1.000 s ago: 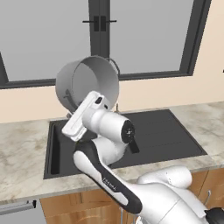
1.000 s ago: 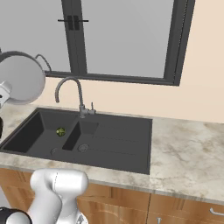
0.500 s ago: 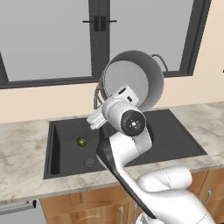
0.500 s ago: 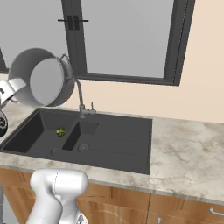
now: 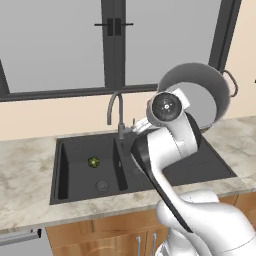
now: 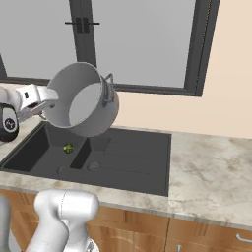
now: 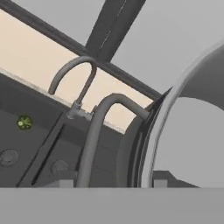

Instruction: Dump the broccoli from the pot into the sink. Then turn on the water and wash the broccoli. Then turn off the water and put the broccoli back in the pot.

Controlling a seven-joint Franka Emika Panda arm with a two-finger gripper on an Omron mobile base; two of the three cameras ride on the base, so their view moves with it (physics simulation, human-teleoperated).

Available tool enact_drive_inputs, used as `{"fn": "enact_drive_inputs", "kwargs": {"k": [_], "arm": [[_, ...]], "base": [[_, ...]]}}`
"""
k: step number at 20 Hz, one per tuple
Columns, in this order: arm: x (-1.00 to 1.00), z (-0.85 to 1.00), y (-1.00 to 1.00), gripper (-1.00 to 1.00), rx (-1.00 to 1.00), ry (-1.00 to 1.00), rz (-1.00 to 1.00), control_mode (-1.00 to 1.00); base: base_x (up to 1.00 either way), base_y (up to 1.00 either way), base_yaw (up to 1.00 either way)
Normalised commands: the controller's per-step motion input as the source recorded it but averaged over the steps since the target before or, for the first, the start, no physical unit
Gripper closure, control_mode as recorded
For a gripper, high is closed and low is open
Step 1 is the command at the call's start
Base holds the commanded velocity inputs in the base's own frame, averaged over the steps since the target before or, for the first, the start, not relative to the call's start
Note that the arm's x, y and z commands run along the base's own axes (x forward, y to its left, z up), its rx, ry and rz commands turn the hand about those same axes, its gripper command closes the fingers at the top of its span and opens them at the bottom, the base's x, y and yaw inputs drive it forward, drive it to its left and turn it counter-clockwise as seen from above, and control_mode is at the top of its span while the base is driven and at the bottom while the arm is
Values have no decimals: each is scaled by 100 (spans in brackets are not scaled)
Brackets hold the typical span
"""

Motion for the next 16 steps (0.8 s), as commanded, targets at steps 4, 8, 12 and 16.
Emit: {"fn": "enact_drive_inputs", "kwargs": {"k": [4,8,12,16], "arm": [[0,-37,-100,100,9,12,-26,-100],[0,-43,-100,100,14,12,-23,-100],[16,-41,-100,100,14,9,-17,-100],[43,-40,-100,100,6,14,-13,-100]], "base": [[0,0,0],[0,0,0],[0,0,0],[0,0,0]]}}
